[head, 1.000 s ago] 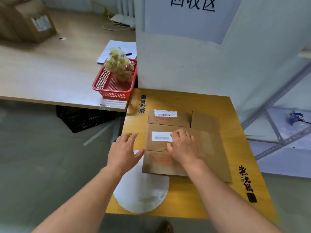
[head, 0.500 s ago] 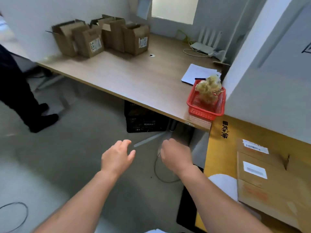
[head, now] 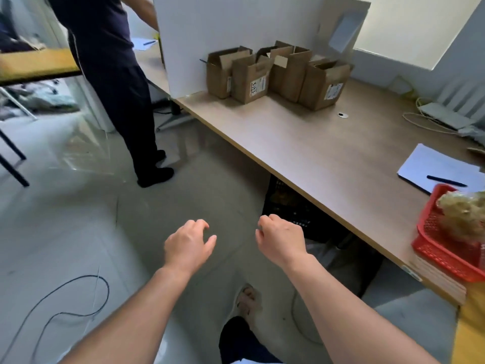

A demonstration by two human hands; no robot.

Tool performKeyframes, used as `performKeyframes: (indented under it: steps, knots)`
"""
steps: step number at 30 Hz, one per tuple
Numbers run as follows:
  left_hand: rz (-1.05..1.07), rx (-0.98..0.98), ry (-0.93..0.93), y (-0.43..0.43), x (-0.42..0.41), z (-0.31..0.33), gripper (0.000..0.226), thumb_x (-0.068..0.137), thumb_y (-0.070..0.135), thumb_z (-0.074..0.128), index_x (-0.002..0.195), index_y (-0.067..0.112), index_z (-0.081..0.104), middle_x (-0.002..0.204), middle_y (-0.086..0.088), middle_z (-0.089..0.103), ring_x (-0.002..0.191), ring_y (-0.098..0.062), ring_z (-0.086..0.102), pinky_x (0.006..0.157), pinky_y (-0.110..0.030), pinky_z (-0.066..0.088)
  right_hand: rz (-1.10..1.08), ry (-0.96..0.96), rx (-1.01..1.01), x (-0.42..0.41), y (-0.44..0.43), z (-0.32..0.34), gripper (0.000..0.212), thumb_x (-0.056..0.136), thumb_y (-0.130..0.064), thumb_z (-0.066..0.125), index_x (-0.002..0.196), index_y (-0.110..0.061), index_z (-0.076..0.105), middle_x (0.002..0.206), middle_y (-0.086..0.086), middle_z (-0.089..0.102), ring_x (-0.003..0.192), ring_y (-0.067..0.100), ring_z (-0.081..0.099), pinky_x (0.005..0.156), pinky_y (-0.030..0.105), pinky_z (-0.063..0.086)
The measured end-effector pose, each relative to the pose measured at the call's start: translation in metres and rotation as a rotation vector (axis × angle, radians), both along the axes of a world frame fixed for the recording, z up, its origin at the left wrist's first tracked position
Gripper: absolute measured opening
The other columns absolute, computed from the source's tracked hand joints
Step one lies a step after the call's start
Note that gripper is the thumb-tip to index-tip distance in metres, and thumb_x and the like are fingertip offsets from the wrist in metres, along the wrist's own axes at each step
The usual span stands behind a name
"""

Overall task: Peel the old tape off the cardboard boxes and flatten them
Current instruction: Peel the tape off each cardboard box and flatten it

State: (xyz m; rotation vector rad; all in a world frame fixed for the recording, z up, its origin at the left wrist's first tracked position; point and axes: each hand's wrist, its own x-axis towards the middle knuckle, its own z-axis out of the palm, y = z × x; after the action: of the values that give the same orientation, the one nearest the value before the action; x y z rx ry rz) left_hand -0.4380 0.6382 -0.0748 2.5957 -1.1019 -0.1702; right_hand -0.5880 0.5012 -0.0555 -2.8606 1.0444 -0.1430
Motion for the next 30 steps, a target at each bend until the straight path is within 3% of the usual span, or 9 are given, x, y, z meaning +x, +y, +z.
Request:
performKeyframes:
  steps: [6, 16, 30]
  knots:
    - [0.019, 0.015, -0.008, -0.075, 0.07, 0.0, 0.032, 0.093, 0.048, 0.051, 0.118, 0.028, 0.055, 0.11, 0.009, 0.057, 0.103, -0.013, 0.056, 0.079, -0.028, 0.043, 0.034, -0.04, 0.003, 0.075, -0.081, -0.001, 0.022, 0.097, -0.029, 0.035, 0.094, -0.016, 0.053, 0.089, -0.002, 0.057, 0.077, 0.022, 0.059, 0.062, 0.03, 0.046]
    - [-0.069, -0.058, -0.054, -0.267, 0.166, 0.031, 0.038, 0.094, 0.05, 0.047, 0.124, 0.027, 0.051, 0.114, 0.008, 0.056, 0.107, -0.011, 0.055, 0.077, -0.029, 0.045, -0.054, -0.097, -0.018, 0.17, -0.264, 0.017, 0.026, 0.095, -0.03, 0.037, 0.107, -0.018, 0.057, 0.102, 0.0, 0.061, 0.087, 0.026, 0.061, 0.065, 0.029, 0.038]
    - [-0.185, -0.055, -0.042, -0.397, 0.261, 0.026, 0.046, 0.094, 0.048, 0.048, 0.134, 0.026, 0.046, 0.131, 0.005, 0.052, 0.119, -0.013, 0.05, 0.084, -0.031, 0.046, -0.122, -0.083, -0.04, 0.248, -0.378, 0.012, 0.026, 0.095, -0.029, 0.039, 0.107, -0.016, 0.057, 0.1, 0.001, 0.061, 0.087, 0.028, 0.06, 0.064, 0.028, 0.037]
